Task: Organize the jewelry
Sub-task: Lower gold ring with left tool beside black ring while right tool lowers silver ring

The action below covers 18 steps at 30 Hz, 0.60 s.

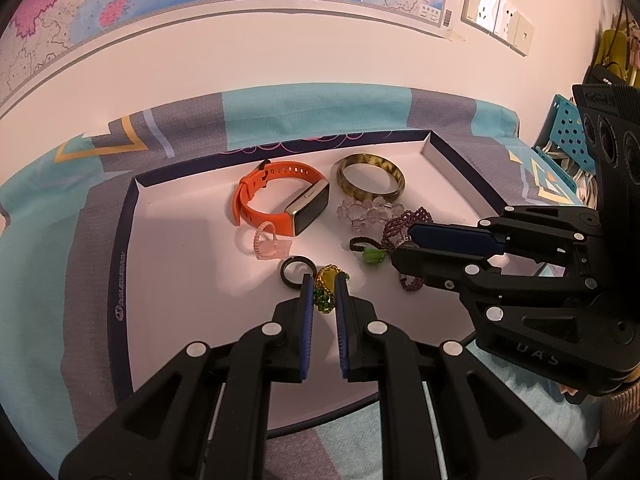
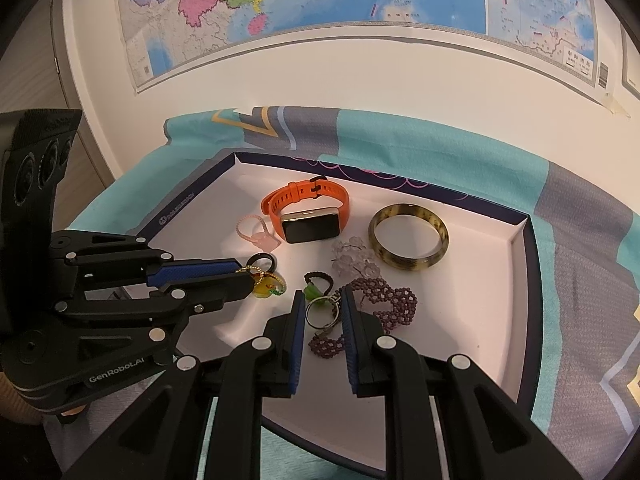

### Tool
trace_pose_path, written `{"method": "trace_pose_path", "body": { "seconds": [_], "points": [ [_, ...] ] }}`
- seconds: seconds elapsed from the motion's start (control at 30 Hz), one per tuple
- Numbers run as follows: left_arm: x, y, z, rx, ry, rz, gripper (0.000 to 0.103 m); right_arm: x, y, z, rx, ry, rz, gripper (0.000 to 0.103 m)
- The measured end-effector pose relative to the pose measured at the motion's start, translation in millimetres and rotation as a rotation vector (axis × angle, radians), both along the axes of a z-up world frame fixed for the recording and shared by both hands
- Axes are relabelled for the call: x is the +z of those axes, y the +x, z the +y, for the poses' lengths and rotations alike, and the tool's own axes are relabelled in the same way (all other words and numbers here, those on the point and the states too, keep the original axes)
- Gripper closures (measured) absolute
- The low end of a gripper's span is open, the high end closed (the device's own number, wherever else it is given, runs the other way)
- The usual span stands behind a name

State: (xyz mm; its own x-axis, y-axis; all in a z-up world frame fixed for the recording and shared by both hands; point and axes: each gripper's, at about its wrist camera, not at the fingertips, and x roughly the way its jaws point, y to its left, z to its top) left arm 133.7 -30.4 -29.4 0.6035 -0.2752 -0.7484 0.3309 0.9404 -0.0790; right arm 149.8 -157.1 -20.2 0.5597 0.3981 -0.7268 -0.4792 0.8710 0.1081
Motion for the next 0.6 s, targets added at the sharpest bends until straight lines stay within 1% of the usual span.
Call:
{"method": "trace_pose_path", "body": {
  "seconds": [0.6],
  "points": [
    [-1.6, 0.7, -1.1, -0.002, 0.001, 0.005, 0.092, -3.0, 2.5, -0.5, -0.007, -0.006, 0.007, 0.087]
  ]
}}
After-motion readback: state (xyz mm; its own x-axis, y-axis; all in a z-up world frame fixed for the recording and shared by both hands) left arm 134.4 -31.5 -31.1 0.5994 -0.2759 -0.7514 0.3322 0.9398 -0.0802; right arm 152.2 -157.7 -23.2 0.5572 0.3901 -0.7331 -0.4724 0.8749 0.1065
